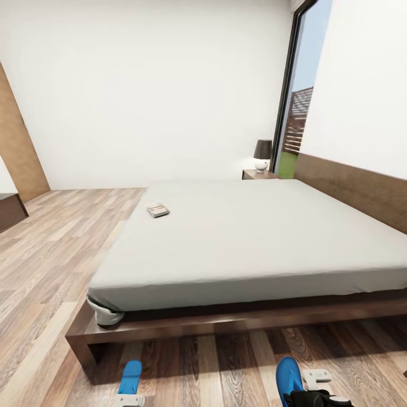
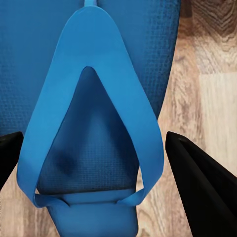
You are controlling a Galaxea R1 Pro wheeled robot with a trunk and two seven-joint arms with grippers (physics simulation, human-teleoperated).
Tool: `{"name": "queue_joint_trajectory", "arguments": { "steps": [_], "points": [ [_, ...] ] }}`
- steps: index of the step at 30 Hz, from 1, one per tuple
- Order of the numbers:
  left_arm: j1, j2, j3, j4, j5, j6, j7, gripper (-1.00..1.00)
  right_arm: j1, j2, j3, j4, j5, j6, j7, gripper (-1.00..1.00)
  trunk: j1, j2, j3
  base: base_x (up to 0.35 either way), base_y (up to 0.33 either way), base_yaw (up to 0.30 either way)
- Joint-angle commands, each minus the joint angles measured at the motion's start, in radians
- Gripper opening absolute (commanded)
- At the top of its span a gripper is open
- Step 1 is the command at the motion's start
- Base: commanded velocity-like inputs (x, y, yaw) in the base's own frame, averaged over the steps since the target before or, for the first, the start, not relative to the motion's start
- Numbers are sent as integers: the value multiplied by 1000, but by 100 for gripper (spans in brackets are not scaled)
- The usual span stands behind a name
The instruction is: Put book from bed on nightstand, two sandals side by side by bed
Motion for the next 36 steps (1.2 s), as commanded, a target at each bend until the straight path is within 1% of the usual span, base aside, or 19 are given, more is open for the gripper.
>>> {"name": "queue_joint_trajectory", "arguments": {
  "steps": [1, 12, 22, 25, 27, 28, 29, 30, 32, 34, 36],
  "points": [
    [0, 0, -8, 0, 8, -3, 4, -100, 0, 1, -2, -1, 0, 5, 5, -100, 0, 0, -1, 51, 58, 0],
    [0, 0, -7, 0, 9, -4, 4, -100, 0, 0, -2, -1, 0, 5, 5, -100, 0, 0, -1, 11, 12, 0],
    [0, 0, -6, 0, 9, -3, 4, -100, -1, -1, -5, -15, -2, 3, 10, -100, 38, -70, -32, 0, 0, 0],
    [0, 0, -5, 0, 9, -3, 4, -100, 7, -1, -5, -69, -3, 4, 12, -100, 50, -91, -42, 0, 0, 0],
    [0, 0, -5, 0, 9, -3, 4, -100, 26, 0, -5, -115, -3, 9, 12, -100, 57, -105, -48, 0, 0, 0],
    [0, 0, -4, 0, 9, -3, 4, -100, 50, 1, -5, -177, -2, 29, 12, -100, 61, -112, -51, 0, 0, 0],
    [0, 0, -4, 0, 9, -3, 4, -100, 60, 0, -5, -206, -2, 48, 12, -100, 65, -119, -54, 0, 0, 0],
    [0, 1, -4, 0, 9, -2, 5, -100, 75, 0, -6, -256, -1, 103, 12, -100, 69, -126, -57, 0, 0, 0],
    [0, 1, -3, 0, 9, -2, 5, -100, 88, -2, -6, -316, 0, 176, 12, -100, 77, -140, -64, 0, 0, 0],
    [0, 2, -3, 0, 9, -2, 5, -100, 94, -3, -6, -352, 1, 217, 12, -100, 84, -154, -70, 0, 0, 0],
    [0, 2, -3, 0, 9, -2, 5, -100, 97, -3, -7, -371, 1, 240, 12, -100, 92, -168, -76, 0, 0, 0]
  ]
}}
